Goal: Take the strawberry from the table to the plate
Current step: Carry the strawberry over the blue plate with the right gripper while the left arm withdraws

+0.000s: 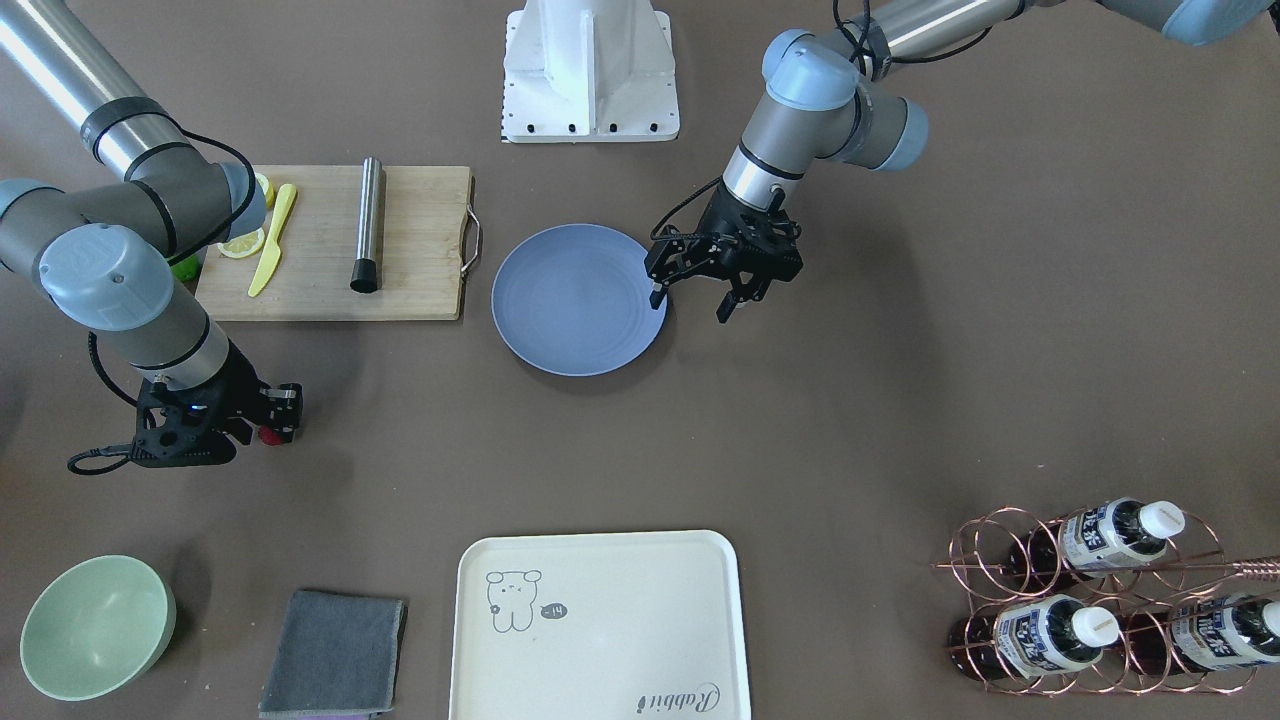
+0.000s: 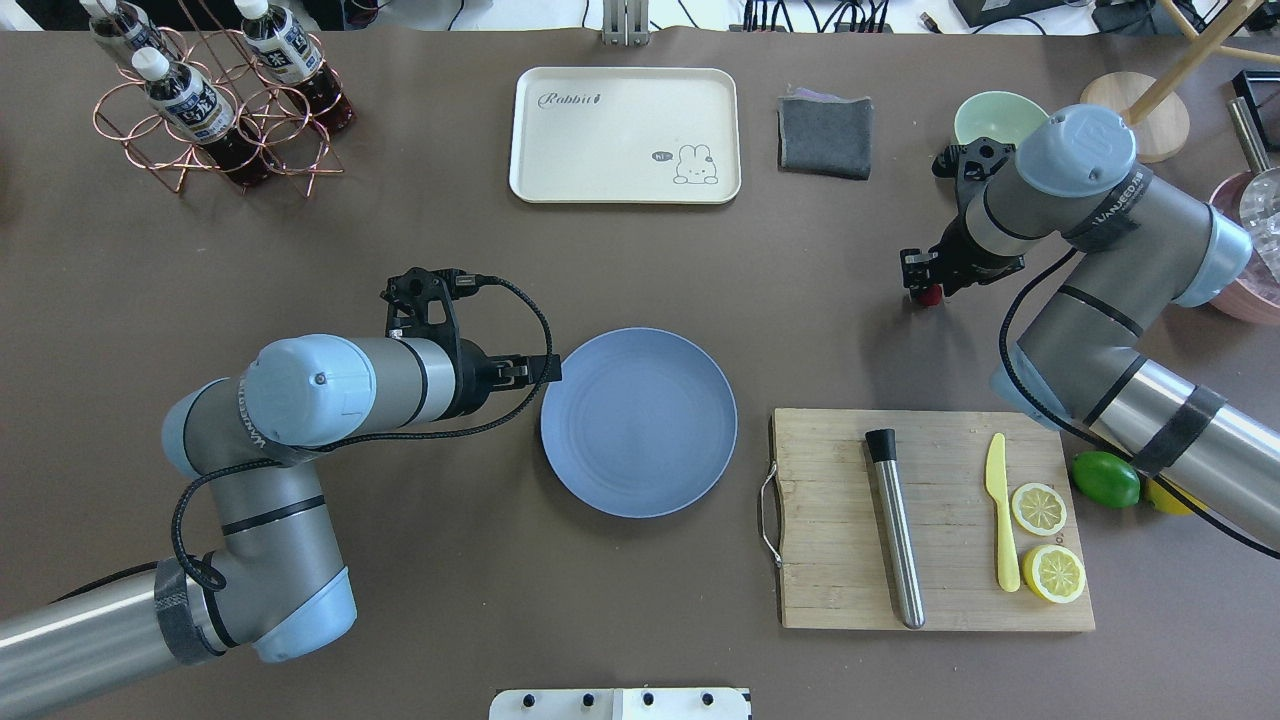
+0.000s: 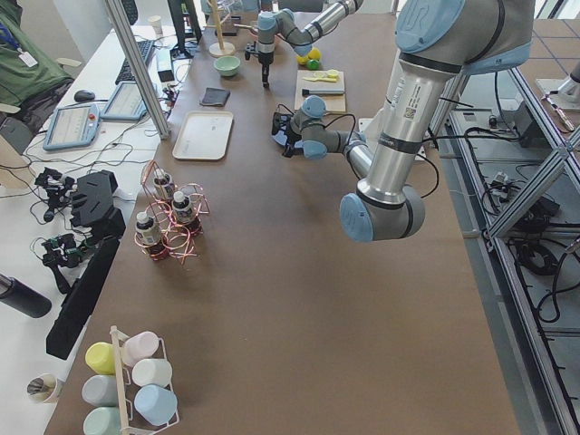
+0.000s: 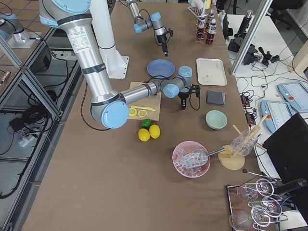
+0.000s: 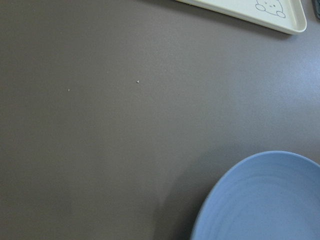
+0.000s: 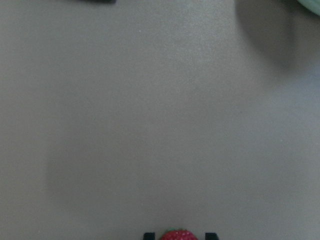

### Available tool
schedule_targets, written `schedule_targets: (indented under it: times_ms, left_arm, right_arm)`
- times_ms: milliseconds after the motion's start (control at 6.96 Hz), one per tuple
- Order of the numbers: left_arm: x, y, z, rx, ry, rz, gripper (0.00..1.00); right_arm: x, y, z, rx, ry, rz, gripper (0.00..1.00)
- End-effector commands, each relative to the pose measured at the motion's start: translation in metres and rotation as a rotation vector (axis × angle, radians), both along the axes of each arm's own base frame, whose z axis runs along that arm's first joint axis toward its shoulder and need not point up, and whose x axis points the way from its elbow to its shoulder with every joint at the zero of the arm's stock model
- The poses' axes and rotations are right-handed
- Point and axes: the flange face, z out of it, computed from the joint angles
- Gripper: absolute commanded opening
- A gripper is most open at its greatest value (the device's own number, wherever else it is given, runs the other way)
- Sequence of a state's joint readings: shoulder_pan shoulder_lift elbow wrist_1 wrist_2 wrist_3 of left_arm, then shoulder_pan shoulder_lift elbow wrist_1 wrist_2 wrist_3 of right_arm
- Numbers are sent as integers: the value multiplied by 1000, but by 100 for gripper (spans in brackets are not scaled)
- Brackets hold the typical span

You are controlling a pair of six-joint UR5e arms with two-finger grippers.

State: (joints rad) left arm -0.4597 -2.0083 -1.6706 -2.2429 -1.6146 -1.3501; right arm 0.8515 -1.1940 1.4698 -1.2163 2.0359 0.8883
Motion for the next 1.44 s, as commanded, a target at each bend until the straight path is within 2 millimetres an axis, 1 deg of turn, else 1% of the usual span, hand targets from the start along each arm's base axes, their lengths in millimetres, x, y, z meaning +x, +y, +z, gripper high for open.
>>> schedule_targets:
  times_ms: [0,144,288,431,575,719,862,1006,1150,1294]
  left_arm:
    - [-3,-3,2,-3,-3,-8,98]
    - [-10,-12,2,-3,-3,-20,98]
    - [-20,-24,2,13,-10,-33,98]
    - [-41,-50,5,57,-53,-48,98]
    - [-57,-68,11,172,-134,-34,98]
    - [-94,-103,13,318,-233,-24,98]
    - [-127,-129,22,349,-275,-42,98]
    - [-140,-138,32,341,-280,-51,98]
    - [-164,-154,35,330,-285,-84,98]
    - [-199,-166,52,285,-276,-61,98]
  right_arm:
    - [5,-4,-5,6,-7,10,0]
    - [30,-23,-23,-1,-54,25,0]
    - [50,-33,-35,-29,-115,15,0]
    - [54,-39,-51,-19,-135,20,0]
    - [51,-41,-68,-2,-149,22,0]
    - [50,-39,-89,22,-168,24,0]
    - [26,-32,-108,13,-183,31,0]
    - [2,-26,-125,35,-164,52,0]
    - [-28,-13,-150,48,-151,61,0]
    - [-55,4,-178,37,-149,71,0]
